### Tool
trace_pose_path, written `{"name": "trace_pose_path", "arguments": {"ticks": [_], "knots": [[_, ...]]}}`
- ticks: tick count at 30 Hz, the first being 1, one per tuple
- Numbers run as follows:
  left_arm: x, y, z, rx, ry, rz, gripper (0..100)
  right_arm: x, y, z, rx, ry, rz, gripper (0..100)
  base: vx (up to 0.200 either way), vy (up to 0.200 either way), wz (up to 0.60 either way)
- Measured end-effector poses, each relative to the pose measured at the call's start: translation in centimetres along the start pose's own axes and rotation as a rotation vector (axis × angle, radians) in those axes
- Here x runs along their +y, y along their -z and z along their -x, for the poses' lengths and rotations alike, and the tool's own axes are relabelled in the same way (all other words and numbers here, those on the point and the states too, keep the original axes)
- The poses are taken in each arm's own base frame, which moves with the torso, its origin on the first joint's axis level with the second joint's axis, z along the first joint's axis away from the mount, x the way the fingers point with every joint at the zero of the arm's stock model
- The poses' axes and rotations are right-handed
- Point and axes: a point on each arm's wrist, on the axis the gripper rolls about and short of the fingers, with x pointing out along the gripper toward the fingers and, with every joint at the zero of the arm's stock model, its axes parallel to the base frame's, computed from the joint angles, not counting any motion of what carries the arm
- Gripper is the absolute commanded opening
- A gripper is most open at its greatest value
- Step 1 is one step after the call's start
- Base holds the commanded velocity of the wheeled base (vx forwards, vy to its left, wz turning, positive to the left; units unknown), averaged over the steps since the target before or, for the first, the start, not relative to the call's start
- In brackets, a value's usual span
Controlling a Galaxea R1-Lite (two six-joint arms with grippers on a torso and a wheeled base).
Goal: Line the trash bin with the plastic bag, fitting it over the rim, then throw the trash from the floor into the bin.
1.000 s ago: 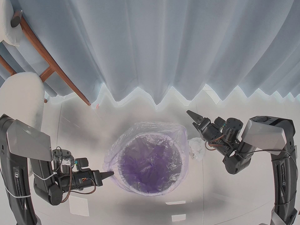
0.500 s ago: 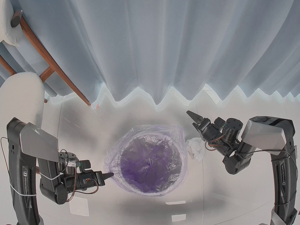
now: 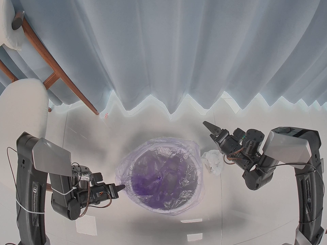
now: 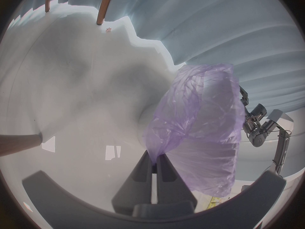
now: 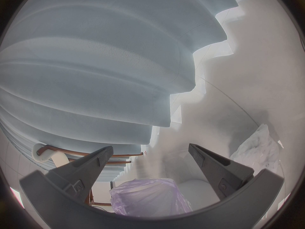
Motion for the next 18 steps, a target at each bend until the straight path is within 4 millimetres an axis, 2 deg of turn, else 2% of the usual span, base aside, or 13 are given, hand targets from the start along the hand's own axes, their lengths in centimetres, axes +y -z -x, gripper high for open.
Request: {"name": "trace_pose_path", "arguments": {"ticks": [9,10,18], "knots": [[0.06,0.16,-1.01,-0.014,-0.015,-0.013,0,-0.20,0.12,-0.01,0.003,0.004,0.001,100,0.000,0.000,0.00],[0.03,0.21,-1.06,-0.012,-0.014,-0.014,100,-0.19,0.12,-0.02,0.002,0.004,0.002,100,0.000,0.000,0.00],[-0.03,0.21,-0.74,-0.018,-0.013,-0.017,100,-0.20,0.10,-0.10,0.001,0.002,0.002,100,0.000,0.000,0.00]]}}
